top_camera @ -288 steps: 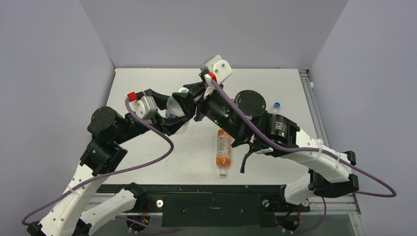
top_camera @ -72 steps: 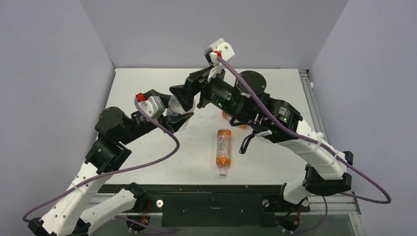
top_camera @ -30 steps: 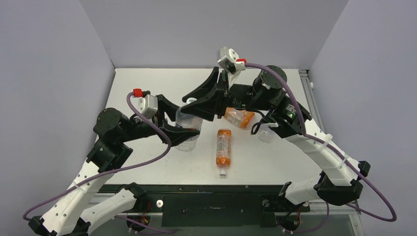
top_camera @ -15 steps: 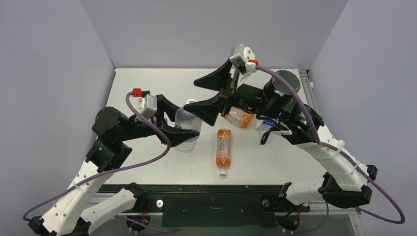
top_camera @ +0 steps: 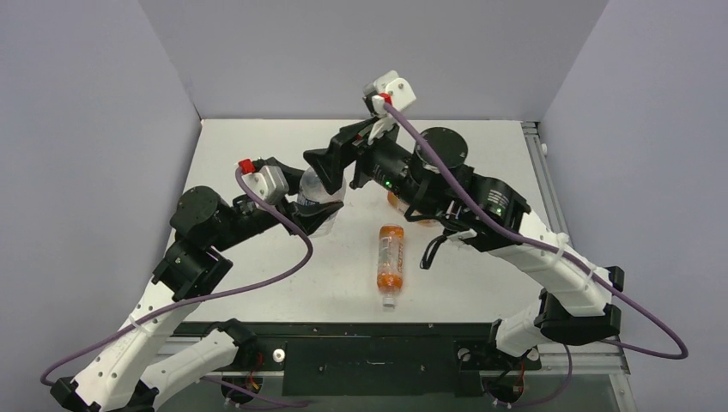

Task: Unscrew the bottle caps
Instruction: Unscrew the bottle cap from the plastic bottle.

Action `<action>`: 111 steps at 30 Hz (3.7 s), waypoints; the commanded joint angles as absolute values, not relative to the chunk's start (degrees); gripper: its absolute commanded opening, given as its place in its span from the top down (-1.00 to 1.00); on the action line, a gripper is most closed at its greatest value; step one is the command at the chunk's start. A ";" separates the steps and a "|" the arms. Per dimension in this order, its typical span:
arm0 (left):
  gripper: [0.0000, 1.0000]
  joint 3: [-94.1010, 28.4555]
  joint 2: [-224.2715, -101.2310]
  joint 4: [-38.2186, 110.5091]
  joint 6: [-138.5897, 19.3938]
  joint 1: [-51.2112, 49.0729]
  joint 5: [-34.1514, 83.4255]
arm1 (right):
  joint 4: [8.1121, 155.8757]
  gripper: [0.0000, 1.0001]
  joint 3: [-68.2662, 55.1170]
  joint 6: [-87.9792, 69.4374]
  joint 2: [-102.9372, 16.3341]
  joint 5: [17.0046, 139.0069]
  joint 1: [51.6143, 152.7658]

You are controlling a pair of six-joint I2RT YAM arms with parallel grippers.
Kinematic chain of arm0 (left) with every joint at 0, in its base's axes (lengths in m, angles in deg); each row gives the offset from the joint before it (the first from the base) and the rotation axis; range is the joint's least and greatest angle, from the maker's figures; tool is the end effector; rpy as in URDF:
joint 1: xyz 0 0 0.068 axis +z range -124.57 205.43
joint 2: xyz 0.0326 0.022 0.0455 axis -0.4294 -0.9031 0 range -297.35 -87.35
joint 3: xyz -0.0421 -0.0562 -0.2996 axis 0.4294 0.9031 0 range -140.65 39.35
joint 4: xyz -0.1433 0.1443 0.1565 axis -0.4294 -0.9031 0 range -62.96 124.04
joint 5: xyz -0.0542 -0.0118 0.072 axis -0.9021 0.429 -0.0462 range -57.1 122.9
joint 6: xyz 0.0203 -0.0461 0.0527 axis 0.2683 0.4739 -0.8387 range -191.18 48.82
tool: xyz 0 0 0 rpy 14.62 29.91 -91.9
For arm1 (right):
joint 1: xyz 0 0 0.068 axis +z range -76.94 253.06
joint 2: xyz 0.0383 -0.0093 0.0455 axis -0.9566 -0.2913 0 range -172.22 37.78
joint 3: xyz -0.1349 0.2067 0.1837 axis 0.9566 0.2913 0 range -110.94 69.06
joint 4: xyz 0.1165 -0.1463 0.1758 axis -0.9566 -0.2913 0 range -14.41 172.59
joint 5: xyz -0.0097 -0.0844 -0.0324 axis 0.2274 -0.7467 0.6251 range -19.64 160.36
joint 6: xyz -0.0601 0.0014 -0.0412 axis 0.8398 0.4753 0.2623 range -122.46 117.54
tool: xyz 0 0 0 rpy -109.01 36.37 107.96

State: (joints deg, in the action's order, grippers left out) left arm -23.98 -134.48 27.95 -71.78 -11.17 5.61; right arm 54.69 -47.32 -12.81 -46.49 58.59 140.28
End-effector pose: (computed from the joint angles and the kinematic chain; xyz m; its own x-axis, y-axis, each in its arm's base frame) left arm 0.1081 -0.1151 0.4802 0.1502 -0.0999 -0.9836 0.8907 0.4454 0.0907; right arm 0.1253 0.2667 0.6001 -0.1201 0.1684 -0.9784 -0.8154 0.5454 0.1940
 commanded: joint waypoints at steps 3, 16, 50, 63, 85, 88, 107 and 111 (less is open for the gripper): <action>1.00 -25.33 -133.99 28.62 -74.23 -11.22 8.60 | 52.24 -0.23 -50.49 -14.08 -47.98 58.04 140.52; 1.00 -25.87 -134.32 29.68 -69.14 -11.22 5.54 | 56.62 1.00 -46.53 -15.03 -43.99 71.38 135.73; 1.00 -27.21 -135.31 29.15 -67.71 -11.22 0.64 | 49.66 -0.65 -52.82 -9.31 -44.78 62.66 139.18; 1.00 -26.86 -134.99 29.17 -69.88 -11.21 5.41 | 46.12 -0.20 -56.17 -11.34 -50.40 53.53 141.79; 1.00 -29.28 -136.80 33.14 -54.66 -11.18 -18.68 | 68.27 1.00 -41.37 -16.40 -40.39 123.52 128.21; 1.00 -30.70 -138.02 33.21 -50.38 -11.37 -25.62 | 75.09 1.00 -39.50 -20.72 -40.40 130.05 127.61; 1.00 -28.59 -136.35 29.28 -65.76 -11.31 -6.68 | 57.05 -0.63 -44.52 -11.76 -40.70 80.56 130.10; 1.00 -27.38 -136.04 29.74 -69.66 -11.26 2.77 | 54.85 -0.65 -46.22 -11.40 -42.07 65.93 136.05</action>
